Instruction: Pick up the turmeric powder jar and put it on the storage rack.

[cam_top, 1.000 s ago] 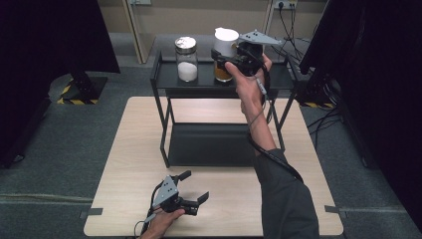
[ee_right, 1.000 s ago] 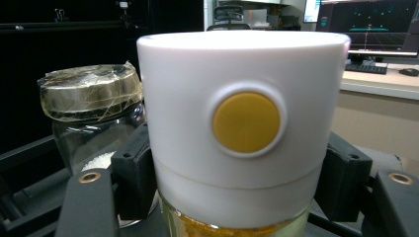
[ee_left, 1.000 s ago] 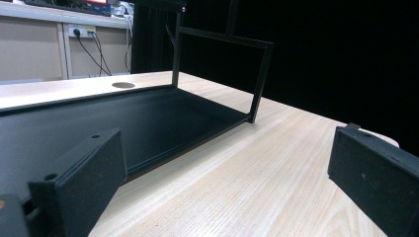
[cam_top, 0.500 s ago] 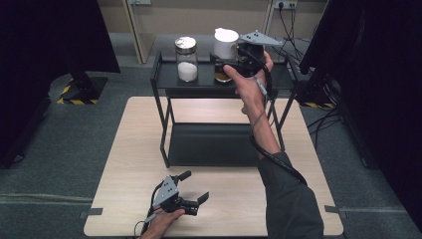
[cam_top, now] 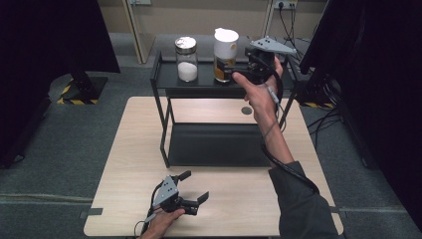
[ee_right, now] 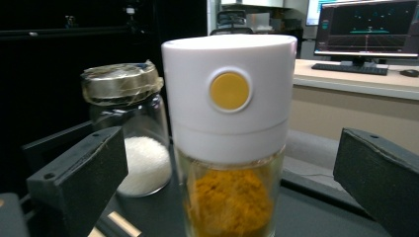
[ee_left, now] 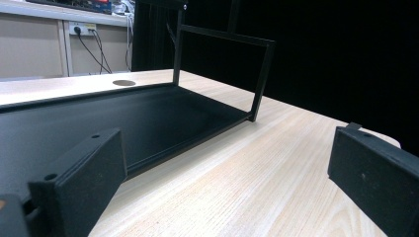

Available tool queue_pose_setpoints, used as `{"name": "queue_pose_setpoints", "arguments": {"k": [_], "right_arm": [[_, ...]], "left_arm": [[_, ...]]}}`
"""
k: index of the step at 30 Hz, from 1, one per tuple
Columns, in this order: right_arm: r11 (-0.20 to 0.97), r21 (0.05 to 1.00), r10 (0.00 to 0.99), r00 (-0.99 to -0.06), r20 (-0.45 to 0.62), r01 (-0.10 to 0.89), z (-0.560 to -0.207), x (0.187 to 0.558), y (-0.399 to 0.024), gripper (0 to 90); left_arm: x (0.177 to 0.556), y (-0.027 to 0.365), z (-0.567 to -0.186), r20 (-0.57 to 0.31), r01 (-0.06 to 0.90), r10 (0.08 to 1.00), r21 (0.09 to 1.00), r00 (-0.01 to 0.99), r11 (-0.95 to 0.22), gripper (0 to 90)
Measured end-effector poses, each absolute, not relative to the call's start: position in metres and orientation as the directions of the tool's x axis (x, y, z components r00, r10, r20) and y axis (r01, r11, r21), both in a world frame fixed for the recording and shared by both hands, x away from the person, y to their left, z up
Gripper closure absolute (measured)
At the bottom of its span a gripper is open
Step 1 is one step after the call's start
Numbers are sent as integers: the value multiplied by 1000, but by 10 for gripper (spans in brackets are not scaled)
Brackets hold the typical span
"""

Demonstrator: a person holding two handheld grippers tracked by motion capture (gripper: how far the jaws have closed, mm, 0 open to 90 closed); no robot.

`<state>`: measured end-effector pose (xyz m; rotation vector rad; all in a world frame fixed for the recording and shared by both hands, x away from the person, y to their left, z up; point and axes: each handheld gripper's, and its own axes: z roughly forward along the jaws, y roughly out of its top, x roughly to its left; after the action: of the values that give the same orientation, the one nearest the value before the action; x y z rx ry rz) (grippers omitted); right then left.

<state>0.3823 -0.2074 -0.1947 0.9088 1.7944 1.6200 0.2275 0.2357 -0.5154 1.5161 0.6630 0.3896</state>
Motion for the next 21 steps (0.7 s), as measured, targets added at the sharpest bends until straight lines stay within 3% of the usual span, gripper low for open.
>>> {"name": "queue_pose_setpoints", "arguments": {"k": [21], "right_arm": [[28,998,741,-671,18,58,-229,343,-238,4]], "left_arm": [[227,235,-516,-153,163,623,986,768,41,7]]}}
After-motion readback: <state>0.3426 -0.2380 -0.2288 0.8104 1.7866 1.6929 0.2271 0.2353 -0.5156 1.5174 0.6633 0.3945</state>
